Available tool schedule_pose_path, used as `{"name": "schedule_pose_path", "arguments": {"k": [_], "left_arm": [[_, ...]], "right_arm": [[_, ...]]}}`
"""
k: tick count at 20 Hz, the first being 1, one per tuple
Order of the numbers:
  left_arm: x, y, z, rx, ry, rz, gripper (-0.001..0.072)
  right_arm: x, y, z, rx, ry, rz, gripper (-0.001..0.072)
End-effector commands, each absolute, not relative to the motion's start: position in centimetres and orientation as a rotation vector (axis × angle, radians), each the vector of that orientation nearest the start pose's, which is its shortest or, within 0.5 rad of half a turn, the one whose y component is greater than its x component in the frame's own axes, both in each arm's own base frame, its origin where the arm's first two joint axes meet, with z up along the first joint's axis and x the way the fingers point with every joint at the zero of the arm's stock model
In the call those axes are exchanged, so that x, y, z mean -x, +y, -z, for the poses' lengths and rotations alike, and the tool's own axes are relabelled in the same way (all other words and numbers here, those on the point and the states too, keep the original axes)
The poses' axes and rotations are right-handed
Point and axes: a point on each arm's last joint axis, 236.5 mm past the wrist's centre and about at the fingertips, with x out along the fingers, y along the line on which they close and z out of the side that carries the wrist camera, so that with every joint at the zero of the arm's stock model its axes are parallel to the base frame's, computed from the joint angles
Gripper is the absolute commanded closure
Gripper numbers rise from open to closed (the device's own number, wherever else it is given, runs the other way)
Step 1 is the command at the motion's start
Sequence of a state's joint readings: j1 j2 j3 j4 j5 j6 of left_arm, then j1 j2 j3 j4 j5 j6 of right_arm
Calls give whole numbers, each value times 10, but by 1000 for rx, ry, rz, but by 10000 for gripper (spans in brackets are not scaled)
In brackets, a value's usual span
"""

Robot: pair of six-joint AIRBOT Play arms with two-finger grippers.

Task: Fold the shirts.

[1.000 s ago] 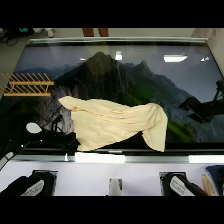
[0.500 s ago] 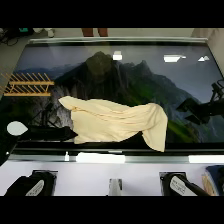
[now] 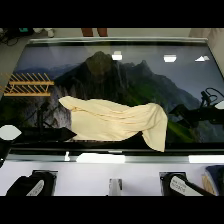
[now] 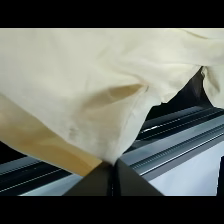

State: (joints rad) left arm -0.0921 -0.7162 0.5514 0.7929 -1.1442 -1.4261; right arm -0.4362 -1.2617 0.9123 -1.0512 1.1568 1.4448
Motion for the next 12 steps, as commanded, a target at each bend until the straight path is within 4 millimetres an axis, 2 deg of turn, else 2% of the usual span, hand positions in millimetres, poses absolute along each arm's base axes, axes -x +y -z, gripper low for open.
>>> {"name": "schedule_pose_path", "arguments": {"k": [1, 5, 7, 12], "left_arm": [[-221, -172, -28, 557, 1223, 557, 680], [-221, -172, -28, 557, 1222, 557, 680], [-221, -172, -28, 557, 1222, 557, 681], [-221, -172, -29, 557, 1221, 558, 680]], "right_arm": [[-346, -38, 59, -764, 1295, 44, 117], [-352, -31, 83, -854, 1329, 42, 127], [-352, -31, 94, -870, 1349, 52, 265], [-365, -34, 108, -928, 1313, 87, 269]]}}
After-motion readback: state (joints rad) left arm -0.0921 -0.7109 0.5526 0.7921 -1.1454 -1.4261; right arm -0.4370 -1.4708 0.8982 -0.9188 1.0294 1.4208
